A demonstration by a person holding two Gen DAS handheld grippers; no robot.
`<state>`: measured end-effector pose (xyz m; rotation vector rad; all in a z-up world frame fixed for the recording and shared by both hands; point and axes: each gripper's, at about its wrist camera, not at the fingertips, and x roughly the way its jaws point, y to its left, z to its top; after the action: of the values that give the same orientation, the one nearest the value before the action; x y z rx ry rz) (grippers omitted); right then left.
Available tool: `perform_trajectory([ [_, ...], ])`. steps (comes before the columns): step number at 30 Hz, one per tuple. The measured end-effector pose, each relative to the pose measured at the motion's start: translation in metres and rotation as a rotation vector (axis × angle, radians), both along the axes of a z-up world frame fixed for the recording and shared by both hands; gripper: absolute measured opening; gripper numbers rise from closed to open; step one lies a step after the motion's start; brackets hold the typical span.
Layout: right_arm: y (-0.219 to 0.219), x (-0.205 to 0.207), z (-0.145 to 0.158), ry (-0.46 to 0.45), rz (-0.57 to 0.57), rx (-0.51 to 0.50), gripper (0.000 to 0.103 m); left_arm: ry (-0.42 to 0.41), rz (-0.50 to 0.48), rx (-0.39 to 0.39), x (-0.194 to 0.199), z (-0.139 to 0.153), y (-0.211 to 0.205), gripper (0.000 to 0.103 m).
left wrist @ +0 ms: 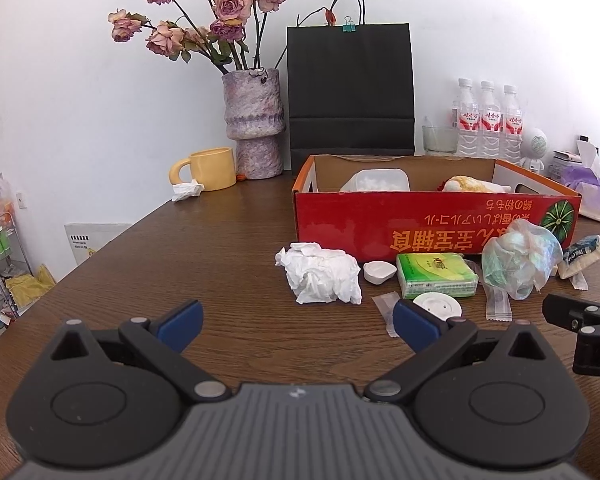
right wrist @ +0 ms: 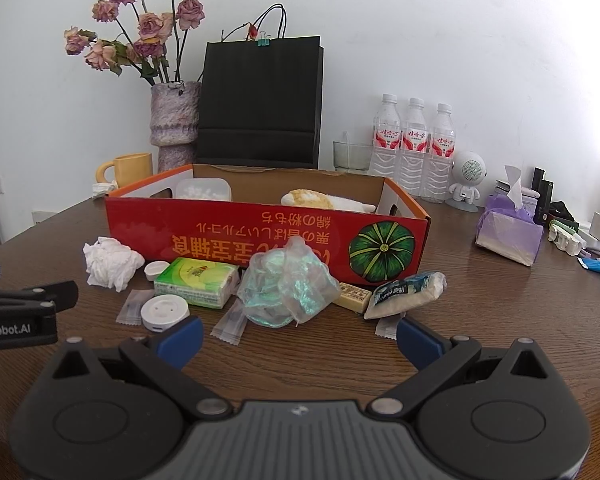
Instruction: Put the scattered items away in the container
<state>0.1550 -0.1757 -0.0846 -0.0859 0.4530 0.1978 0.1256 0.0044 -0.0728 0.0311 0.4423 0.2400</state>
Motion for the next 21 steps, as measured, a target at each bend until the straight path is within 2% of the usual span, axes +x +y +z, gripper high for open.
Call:
perform_trajectory([
  [21,0.0003,0.0003,-0.0004,0.002,0.002,0.001,0.103,-0.011,0.002,-0.003,-0.0014,0.0002,0.0001,0.103],
])
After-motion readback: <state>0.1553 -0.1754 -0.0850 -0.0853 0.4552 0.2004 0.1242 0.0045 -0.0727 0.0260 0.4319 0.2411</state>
